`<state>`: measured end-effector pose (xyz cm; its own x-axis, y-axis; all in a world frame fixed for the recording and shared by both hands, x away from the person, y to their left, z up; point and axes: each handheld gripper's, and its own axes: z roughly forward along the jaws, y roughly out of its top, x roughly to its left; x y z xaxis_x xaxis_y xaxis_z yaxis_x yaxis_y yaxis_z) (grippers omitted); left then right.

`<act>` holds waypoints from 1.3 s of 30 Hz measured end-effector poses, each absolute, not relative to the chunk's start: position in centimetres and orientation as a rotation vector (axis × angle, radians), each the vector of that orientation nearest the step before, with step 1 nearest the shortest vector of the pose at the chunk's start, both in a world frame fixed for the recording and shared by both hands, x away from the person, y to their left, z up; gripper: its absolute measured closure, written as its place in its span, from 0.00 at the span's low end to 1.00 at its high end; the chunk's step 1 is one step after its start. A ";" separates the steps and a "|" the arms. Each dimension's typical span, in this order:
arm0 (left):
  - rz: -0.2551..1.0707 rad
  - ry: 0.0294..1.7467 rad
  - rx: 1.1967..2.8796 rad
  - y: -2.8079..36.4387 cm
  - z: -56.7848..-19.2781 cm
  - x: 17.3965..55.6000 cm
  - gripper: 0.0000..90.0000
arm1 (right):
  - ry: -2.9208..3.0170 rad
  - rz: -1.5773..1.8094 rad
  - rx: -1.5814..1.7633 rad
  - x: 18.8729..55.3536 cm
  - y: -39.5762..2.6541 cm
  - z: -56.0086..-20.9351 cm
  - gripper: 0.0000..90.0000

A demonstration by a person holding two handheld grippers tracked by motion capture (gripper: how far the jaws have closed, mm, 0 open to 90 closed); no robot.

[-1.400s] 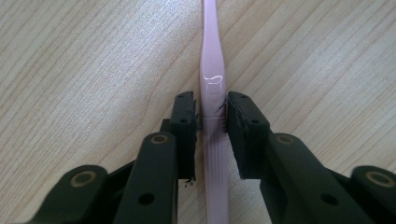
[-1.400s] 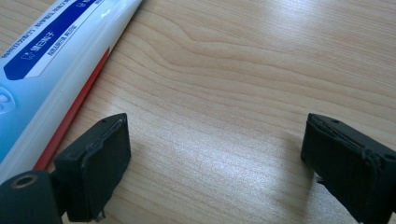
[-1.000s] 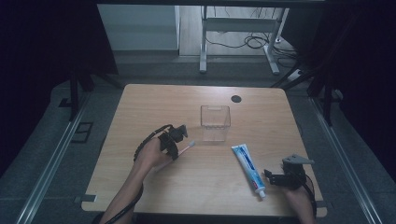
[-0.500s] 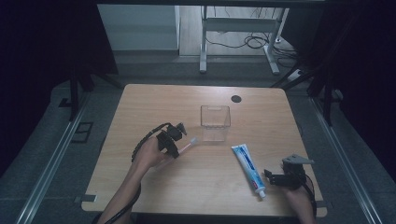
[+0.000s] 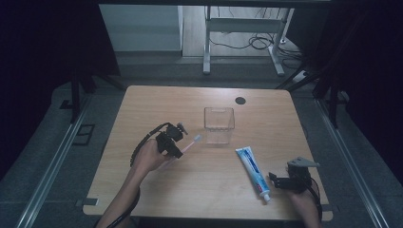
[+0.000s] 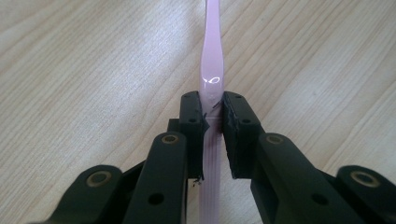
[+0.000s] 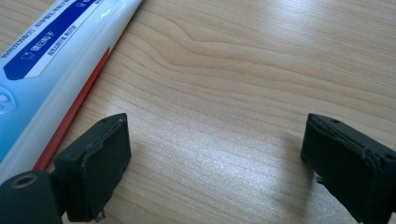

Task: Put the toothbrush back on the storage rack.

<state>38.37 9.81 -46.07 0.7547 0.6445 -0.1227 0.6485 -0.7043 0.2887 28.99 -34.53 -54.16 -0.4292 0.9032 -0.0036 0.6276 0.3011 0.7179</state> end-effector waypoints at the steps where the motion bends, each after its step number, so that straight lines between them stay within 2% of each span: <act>1: -0.015 0.995 2.629 9.9 -45.9 38.3 0.88 | 2.165 0.914 1.367 29.0 -34.5 -54.2 0.09; 20: 0.056 0.951 2.458 11.4 -43.4 37.5 0.88 | 2.164 0.915 1.367 29.0 -34.5 -54.2 0.09; 39: 0.120 0.880 2.315 10.7 -40.8 38.0 0.88 | 2.163 0.917 1.367 29.0 -34.5 -54.2 0.09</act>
<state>37.97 10.74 -40.78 0.7704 0.6226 -0.1376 0.5632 -0.5632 0.6046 29.00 -34.51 -54.17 -0.4279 0.9038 -0.0027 0.6267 0.2989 0.7196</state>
